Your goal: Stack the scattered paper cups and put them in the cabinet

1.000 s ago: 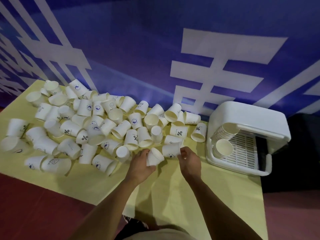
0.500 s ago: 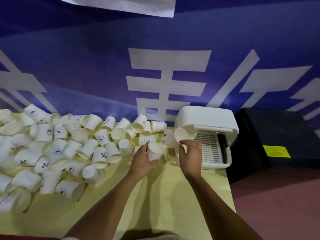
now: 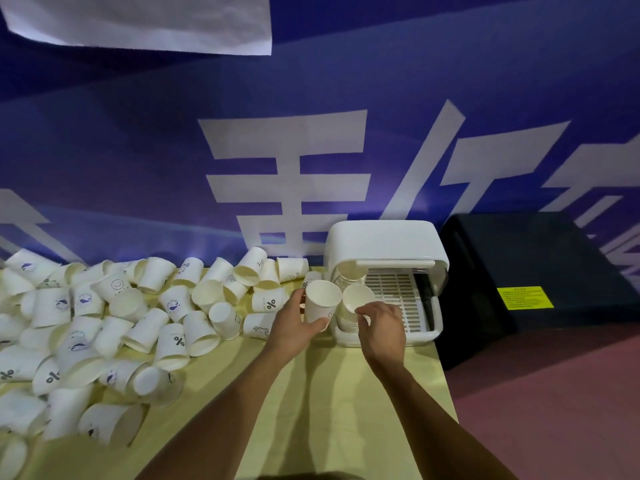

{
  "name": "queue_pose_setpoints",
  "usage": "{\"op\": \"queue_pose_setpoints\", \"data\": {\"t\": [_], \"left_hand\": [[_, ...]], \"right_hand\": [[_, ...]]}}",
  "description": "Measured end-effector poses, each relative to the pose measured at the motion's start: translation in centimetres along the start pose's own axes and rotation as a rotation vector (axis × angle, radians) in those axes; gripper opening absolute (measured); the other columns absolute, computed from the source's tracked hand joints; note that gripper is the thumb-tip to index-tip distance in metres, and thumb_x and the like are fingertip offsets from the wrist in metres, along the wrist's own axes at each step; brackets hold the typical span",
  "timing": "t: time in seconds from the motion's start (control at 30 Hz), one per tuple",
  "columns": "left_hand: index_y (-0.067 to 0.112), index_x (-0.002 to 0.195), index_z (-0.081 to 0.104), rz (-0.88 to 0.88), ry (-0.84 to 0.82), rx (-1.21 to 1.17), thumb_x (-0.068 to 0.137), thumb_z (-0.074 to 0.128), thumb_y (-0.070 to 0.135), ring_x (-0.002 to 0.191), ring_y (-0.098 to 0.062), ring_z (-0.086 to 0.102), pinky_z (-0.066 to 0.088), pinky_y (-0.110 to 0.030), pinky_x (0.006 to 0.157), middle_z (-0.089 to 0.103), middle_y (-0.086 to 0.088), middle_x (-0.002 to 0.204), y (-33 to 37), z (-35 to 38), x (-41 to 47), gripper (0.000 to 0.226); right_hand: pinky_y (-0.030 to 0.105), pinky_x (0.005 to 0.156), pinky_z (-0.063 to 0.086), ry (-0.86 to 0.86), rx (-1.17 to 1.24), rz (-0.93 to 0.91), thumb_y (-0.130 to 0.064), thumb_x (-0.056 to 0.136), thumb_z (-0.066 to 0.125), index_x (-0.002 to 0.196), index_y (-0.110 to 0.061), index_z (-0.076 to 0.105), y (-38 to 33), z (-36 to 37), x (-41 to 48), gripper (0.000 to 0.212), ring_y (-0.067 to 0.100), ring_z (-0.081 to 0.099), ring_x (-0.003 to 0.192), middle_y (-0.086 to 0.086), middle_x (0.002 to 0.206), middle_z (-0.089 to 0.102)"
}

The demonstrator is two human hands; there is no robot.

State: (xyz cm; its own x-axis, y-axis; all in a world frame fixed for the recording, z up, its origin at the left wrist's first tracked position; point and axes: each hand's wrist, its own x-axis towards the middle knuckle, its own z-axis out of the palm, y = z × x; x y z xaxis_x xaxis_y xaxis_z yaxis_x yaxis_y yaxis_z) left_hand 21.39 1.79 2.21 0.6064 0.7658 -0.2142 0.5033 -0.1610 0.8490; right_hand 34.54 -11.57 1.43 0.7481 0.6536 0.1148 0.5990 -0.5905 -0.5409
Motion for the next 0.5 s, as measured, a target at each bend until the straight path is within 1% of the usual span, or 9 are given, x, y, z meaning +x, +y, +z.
{"op": "queue_pose_setpoints", "data": {"t": [0.1,0.17,0.2,0.27,0.3,0.37,0.43,0.5], "left_hand": [[0.030,0.140,0.044,0.019,0.007,-0.002,0.074,0.082,0.040,0.115,-0.009,0.055,0.049,-0.031,0.093,0.058,0.015,0.128,0.4,0.1,0.7,0.077],[0.033,0.138,0.045,0.035,0.010,0.011,0.073,0.082,0.043,0.112,-0.006,0.056,0.049,-0.028,0.091,0.059,0.016,0.126,0.7,0.2,1.1,0.076],[0.033,0.138,0.045,0.041,0.012,0.022,0.073,0.082,0.044,0.111,-0.005,0.056,0.049,-0.027,0.091,0.059,0.017,0.125,0.9,0.3,1.2,0.076],[0.035,0.139,0.044,0.056,0.009,0.038,0.073,0.082,0.046,0.110,-0.003,0.057,0.050,-0.026,0.091,0.060,0.019,0.124,1.1,0.4,1.3,0.076],[0.036,0.138,0.044,0.060,0.002,0.041,0.073,0.082,0.047,0.109,-0.002,0.057,0.050,-0.025,0.090,0.060,0.020,0.122,1.2,0.6,1.4,0.076],[0.037,0.136,0.046,0.065,-0.012,0.051,0.074,0.082,0.048,0.107,-0.001,0.058,0.051,-0.024,0.089,0.061,0.021,0.120,1.7,0.8,1.4,0.072],[0.037,0.135,0.047,0.074,-0.025,0.072,0.075,0.082,0.045,0.107,-0.004,0.058,0.049,-0.024,0.087,0.061,0.019,0.120,2.0,1.2,1.4,0.070],[0.038,0.137,0.046,0.077,-0.042,0.087,0.075,0.081,0.042,0.108,-0.007,0.058,0.050,-0.026,0.088,0.061,0.016,0.124,2.2,1.6,1.5,0.071]], "right_hand": [[0.031,0.099,0.041,-0.072,0.024,0.014,-0.005,0.088,0.058,0.113,-0.018,0.073,0.2,0.3,0.7,0.032,0.023,0.052,0.118,-0.001,0.118,0.070],[0.032,0.098,0.042,-0.044,0.065,0.027,-0.006,0.090,0.056,0.114,-0.017,0.072,0.0,0.3,1.1,0.031,0.023,0.053,0.115,0.001,0.119,0.070],[0.033,0.097,0.043,-0.017,0.108,0.046,-0.011,0.092,0.055,0.115,-0.017,0.072,-0.2,0.4,1.3,0.028,0.022,0.054,0.113,0.001,0.118,0.070],[0.036,0.095,0.047,-0.001,0.251,0.114,-0.028,0.097,0.054,0.116,-0.020,0.070,-0.5,0.3,1.7,0.026,0.019,0.056,0.111,-0.004,0.113,0.070],[0.037,0.094,0.049,-0.023,0.322,0.145,-0.041,0.096,0.054,0.118,-0.023,0.069,-0.6,0.2,1.9,0.031,0.015,0.057,0.111,-0.008,0.111,0.069],[0.037,0.093,0.051,-0.084,0.421,0.179,-0.065,0.088,0.054,0.122,-0.030,0.065,-0.8,-0.1,2.1,0.050,0.008,0.059,0.109,-0.015,0.110,0.067],[0.034,0.091,0.051,-0.130,0.487,0.191,-0.076,0.076,0.058,0.127,-0.033,0.062,-1.0,-0.7,2.2,0.066,0.004,0.059,0.106,-0.017,0.111,0.066],[0.031,0.088,0.052,-0.153,0.524,0.183,-0.076,0.069,0.065,0.128,-0.033,0.061,-1.2,-1.2,2.2,0.073,0.001,0.060,0.103,-0.016,0.112,0.066]]}}
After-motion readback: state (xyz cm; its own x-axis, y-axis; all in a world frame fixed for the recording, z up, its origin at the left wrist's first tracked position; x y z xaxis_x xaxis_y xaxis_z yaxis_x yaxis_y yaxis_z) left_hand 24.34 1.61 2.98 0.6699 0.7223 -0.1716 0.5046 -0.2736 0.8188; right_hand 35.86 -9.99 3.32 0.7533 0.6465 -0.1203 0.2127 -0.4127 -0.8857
